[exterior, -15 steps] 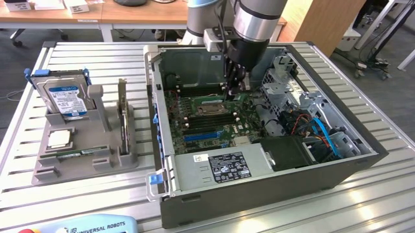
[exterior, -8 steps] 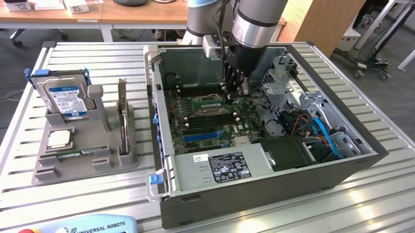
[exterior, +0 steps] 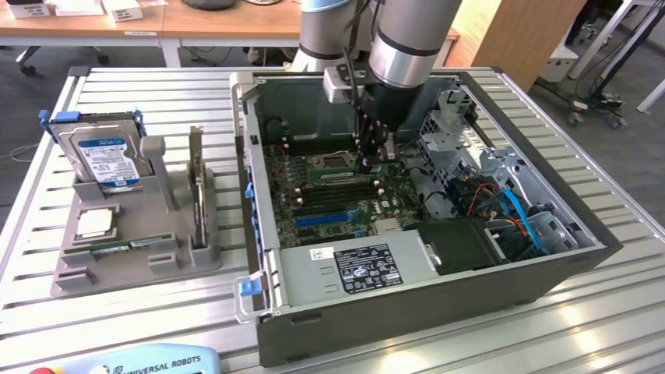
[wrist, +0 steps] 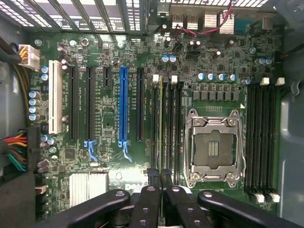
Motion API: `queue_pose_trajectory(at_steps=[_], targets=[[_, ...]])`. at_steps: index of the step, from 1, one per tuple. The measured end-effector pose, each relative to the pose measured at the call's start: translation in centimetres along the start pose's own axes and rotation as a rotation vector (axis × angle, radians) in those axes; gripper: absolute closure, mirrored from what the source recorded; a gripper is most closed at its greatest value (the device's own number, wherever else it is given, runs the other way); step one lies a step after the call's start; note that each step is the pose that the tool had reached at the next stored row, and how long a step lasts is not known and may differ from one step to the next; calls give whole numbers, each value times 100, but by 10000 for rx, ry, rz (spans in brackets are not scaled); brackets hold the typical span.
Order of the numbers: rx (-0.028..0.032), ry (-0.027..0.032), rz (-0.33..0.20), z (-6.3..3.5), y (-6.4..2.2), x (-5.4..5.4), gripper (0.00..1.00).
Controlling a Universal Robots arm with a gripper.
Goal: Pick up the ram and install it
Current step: 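Insert the ram into the slot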
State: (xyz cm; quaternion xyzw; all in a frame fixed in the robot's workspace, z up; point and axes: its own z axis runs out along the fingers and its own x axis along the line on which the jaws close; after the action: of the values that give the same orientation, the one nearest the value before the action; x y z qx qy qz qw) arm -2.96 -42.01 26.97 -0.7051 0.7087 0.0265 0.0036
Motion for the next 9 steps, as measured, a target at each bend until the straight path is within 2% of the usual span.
queue_pose_trajectory(at_steps=[9], targets=[[0,-1,14,147,1,6,88]])
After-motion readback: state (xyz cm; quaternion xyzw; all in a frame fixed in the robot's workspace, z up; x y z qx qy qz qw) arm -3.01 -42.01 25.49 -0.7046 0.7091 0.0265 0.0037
